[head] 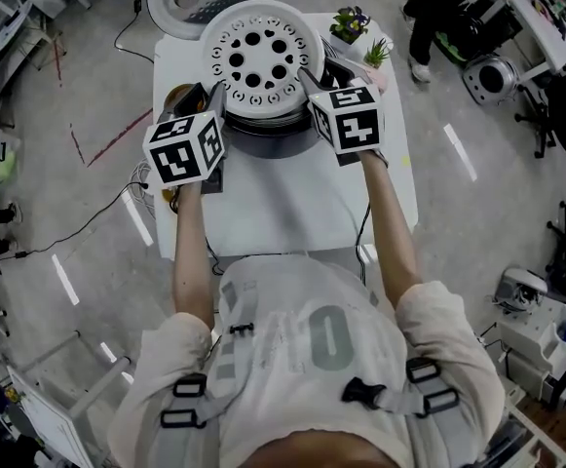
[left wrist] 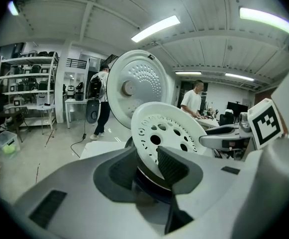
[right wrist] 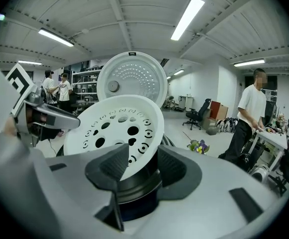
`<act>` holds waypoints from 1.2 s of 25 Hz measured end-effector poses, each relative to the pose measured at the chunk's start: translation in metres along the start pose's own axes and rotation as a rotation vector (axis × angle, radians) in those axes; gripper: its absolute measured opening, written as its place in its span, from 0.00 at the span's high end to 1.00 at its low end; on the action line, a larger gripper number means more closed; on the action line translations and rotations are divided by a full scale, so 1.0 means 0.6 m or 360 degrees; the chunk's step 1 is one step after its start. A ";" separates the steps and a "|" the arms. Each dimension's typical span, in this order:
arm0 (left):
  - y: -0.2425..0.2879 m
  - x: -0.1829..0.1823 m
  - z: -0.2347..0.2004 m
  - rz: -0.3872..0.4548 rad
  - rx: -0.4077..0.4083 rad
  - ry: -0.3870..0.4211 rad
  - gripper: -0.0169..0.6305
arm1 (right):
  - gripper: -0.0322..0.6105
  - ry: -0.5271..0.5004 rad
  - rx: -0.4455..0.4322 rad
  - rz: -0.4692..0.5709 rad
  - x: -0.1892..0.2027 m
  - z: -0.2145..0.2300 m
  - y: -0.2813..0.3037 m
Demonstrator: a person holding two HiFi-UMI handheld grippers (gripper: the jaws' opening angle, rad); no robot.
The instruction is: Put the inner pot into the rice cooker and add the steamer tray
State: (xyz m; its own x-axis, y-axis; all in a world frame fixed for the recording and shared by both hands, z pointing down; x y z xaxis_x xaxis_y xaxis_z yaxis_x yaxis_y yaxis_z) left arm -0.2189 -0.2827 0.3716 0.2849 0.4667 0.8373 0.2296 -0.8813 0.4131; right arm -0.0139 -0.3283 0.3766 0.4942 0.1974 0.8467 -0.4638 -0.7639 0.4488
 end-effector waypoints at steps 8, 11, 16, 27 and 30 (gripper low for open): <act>0.008 0.004 0.003 -0.0040 0.0012 0.0008 0.76 | 0.66 0.0032 -0.0015 -0.0031 0.012 0.003 0.002; 0.002 -0.002 0.007 -0.0041 0.0022 0.0002 0.76 | 0.65 0.0035 -0.0033 -0.0012 0.004 0.005 -0.008; -0.001 0.004 0.010 -0.0061 -0.0018 0.0042 0.76 | 0.65 0.0019 -0.0031 -0.0054 0.011 0.000 -0.009; 0.015 0.006 0.014 -0.0120 -0.0099 0.0151 0.76 | 0.65 0.0116 -0.0038 -0.0061 0.023 0.003 -0.005; 0.019 0.008 0.017 -0.0115 -0.0149 0.0235 0.76 | 0.65 0.0170 -0.0010 -0.0032 0.026 0.002 -0.007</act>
State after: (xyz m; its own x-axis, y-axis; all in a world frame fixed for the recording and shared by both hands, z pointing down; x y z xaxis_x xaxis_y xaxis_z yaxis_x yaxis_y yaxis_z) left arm -0.2054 -0.2897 0.3768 0.1297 0.5190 0.8449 0.1549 -0.8522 0.4997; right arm -0.0033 -0.3225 0.3877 0.4220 0.2772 0.8632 -0.4596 -0.7553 0.4673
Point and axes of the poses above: the fingertips, and each gripper's own axes: y forward along the fingers, z to its right, x out of its underside, the point moved 5 cm from there along -y, backward along the fingers, and after that the axes turned 15 degrees about -y, right-handed, at the moved point
